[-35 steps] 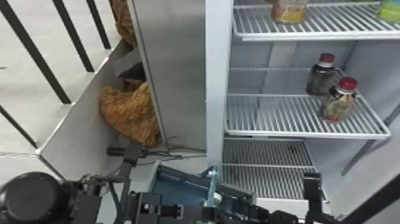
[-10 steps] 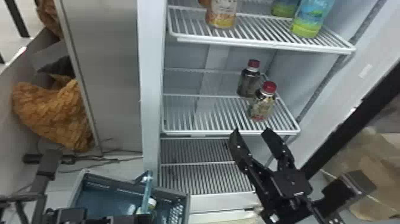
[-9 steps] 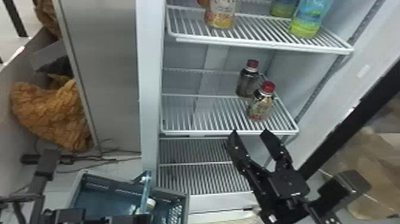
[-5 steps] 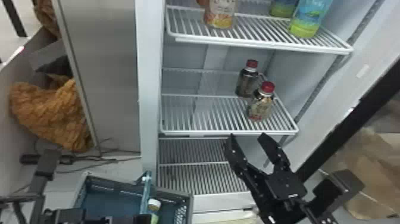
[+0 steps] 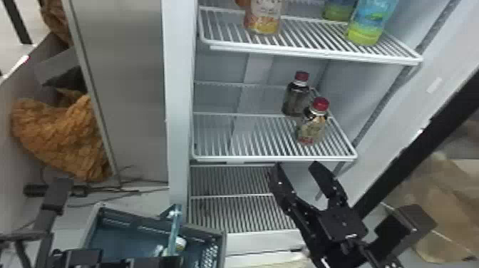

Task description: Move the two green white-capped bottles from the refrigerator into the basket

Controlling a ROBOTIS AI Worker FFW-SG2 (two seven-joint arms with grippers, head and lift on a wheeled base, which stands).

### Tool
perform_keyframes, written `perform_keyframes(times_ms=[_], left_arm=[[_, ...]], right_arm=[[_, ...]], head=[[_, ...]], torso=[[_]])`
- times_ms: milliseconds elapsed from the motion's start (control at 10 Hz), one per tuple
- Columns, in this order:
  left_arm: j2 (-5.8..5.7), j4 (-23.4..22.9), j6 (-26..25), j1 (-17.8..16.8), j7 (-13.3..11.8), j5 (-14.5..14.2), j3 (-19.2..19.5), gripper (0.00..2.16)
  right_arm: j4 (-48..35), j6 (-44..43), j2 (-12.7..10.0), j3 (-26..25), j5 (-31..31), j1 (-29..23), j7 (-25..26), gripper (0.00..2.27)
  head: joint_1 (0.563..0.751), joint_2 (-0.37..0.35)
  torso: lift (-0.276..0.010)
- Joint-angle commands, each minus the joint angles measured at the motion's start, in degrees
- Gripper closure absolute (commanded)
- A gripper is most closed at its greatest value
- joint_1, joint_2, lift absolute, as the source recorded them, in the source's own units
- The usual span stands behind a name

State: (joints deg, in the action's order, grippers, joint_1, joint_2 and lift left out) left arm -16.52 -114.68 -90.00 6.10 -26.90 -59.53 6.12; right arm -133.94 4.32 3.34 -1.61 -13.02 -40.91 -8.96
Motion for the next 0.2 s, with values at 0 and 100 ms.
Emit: perform_keyframes(times_ms=[0, 100], left_arm=[[0.00, 0.0, 0.0, -0.1, 0.0, 0.0, -0.1, 1.18], [0.00, 0.0, 0.0, -0.1, 0.0, 0.0, -0.1, 1.18]], right_arm=[[0.0, -0.1, 0.0, -0.1, 0.0, 0.0, 0.0, 0.33], [0.0, -0.1, 0.0, -0.1, 0.0, 0.0, 0.0, 0.33]], head=[[0.695, -0.228], [0.695, -0.229]], torso=[[-0.263], [-0.263]])
